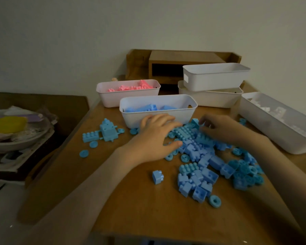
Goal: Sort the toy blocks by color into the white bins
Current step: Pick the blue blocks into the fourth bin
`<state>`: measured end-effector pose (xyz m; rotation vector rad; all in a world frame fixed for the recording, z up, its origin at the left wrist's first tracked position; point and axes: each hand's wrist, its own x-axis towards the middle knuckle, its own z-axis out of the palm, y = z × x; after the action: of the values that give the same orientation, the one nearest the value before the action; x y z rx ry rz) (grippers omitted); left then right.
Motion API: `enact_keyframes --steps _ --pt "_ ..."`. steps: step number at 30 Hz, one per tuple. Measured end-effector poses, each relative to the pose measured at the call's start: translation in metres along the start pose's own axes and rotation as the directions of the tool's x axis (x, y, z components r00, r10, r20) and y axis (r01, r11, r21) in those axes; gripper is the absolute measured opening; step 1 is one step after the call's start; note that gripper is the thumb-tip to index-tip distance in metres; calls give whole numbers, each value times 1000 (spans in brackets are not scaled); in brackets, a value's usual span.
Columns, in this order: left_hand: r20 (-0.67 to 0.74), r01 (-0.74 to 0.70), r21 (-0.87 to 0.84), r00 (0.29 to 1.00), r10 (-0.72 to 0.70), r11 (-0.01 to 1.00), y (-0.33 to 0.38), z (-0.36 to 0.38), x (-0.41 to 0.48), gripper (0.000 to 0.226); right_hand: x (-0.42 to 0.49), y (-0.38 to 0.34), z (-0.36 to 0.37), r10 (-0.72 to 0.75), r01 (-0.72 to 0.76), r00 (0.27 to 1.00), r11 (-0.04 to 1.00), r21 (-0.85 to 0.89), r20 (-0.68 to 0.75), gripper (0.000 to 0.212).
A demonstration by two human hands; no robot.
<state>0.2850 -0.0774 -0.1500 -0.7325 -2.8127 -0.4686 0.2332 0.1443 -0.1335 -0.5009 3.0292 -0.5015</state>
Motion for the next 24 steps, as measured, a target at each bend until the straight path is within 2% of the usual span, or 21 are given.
enact_keyframes --steps 2,6,10,12,16,21,24 --pt "42 -41 -19 998 42 999 3 10 -2 51 -5 2 7 39 -39 998 999 -2 39 17" --pt "113 -79 9 991 78 997 3 18 -1 44 -8 -5 16 -39 42 998 995 89 -42 21" --pt "35 -96 17 995 96 995 -3 19 -1 32 -9 -8 21 -108 110 994 984 142 -25 25" --pt "-7 -92 31 996 92 995 -4 19 -1 33 -11 -6 19 -109 104 994 981 164 26 25" --pt "-1 -55 55 998 56 997 -3 19 0 49 -12 -4 17 -116 99 990 977 188 83 27" --pt "72 22 -60 997 -18 998 -5 11 -2 30 -15 -7 18 -193 179 980 956 235 41 10" --pt "90 28 -83 996 -20 996 -6 11 -3 26 -18 -8 18 -256 241 967 928 282 15 8"
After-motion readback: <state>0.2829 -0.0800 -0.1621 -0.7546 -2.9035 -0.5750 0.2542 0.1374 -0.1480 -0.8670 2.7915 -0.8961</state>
